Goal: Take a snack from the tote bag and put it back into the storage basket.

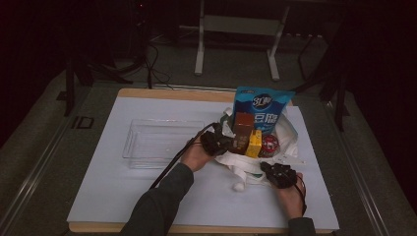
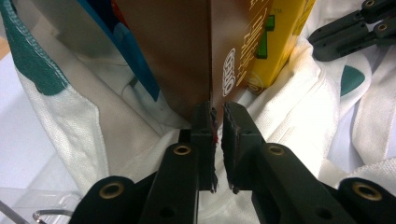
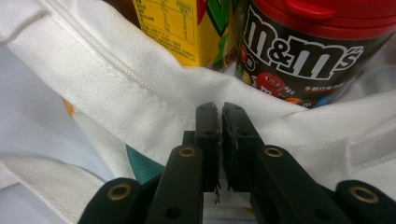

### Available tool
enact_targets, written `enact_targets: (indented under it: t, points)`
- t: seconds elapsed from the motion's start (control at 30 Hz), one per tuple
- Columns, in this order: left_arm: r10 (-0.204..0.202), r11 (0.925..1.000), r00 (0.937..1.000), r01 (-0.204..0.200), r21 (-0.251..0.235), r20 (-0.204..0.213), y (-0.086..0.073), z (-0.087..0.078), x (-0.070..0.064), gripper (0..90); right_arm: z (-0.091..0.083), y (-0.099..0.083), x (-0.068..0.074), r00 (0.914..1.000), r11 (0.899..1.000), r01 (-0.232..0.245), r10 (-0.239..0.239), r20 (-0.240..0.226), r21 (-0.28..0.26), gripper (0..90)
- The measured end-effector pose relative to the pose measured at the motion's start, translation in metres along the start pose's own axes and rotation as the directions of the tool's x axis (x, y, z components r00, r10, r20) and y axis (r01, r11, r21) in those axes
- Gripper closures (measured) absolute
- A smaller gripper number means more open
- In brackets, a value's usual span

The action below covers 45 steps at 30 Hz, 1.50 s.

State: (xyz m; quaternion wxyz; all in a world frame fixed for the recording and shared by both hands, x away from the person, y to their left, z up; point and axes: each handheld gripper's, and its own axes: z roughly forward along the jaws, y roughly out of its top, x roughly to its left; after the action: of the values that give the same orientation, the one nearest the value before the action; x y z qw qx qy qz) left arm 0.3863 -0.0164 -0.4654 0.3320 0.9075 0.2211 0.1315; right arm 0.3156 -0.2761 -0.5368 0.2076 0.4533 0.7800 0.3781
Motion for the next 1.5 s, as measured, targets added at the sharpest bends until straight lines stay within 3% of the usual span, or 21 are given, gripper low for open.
enact_targets:
  t: [0.2,0.27,0.4,0.5,0.57,0.73,0.8,0.87,1.07,1.13,1.27,1.4,1.5]
  points:
    - [0.015,0.9998,0.9994,-0.014,-0.016,0.032,0.003,-0.013,0.006,68.8,0.0,0.0,-0.001,1.0,1.0,0.0,0.0,-0.003,-0.001,85.3]
    - [0.021,0.9988,0.9975,-0.017,-0.047,0.068,0.004,-0.02,0.01,62.7,0.0,0.0,-0.001,1.0,1.0,-0.001,0.001,-0.003,-0.002,85.3]
    - [0.031,0.9955,0.9953,-0.023,-0.093,0.092,0.01,-0.033,0.018,50.7,0.0,0.0,-0.001,1.0,1.0,0.001,-0.001,-0.002,-0.002,85.3]
    - [0.024,0.9924,0.992,-0.009,-0.123,0.124,0.016,-0.04,0.026,45.5,0.0,0.0,-0.001,1.0,1.0,0.002,-0.002,-0.002,-0.003,85.3]
    - [0.024,0.9895,0.9865,-0.001,-0.145,0.162,0.02,-0.044,0.032,44.4,0.0,0.0,-0.001,1.0,1.0,0.001,-0.001,-0.003,-0.003,85.3]
    - [0.037,0.9829,0.9847,-0.005,-0.184,0.17,0.033,-0.05,0.046,39.5,0.0,0.0,-0.001,1.0,1.0,-0.003,0.003,-0.005,-0.002,85.3]
    - [0.045,0.9796,0.9787,-0.004,-0.201,0.201,0.036,-0.05,0.05,34.8,0.0,0.0,-0.001,1.0,1.0,-0.006,0.006,-0.007,-0.002,85.3]
    - [0.052,0.9774,0.9757,-0.006,-0.211,0.213,0.04,-0.05,0.052,29.5,0.0,-0.001,-0.001,0.9999,1.0,-0.01,0.01,-0.009,-0.002,85.3]
    - [0.063,0.9753,0.9698,-0.009,-0.221,0.236,0.048,-0.045,0.055,24.6,0.0,-0.001,-0.001,0.9999,1.0,-0.01,0.01,-0.01,-0.004,85.3]
    - [0.064,0.9691,0.9589,0.006,-0.247,0.276,0.049,-0.044,0.057,20.8,0.0,-0.001,-0.001,0.9999,1.0,-0.011,0.011,-0.009,-0.004,85.3]
    - [0.059,0.9712,0.961,0.007,-0.238,0.27,0.054,-0.037,0.061,18.0,0.0,-0.001,-0.001,0.9999,1.0,-0.01,0.01,-0.008,-0.004,85.3]
    - [0.061,0.9744,0.9584,0.004,-0.225,0.279,0.057,-0.029,0.061,16.6,0.0,-0.001,-0.001,0.9999,1.0,-0.011,0.011,-0.009,-0.005,85.3]
    - [0.076,0.9782,0.9564,-0.017,-0.207,0.282,0.057,-0.022,0.058,21.2,0.0,-0.001,-0.002,0.9999,1.0,-0.013,0.013,-0.01,-0.004,85.3]
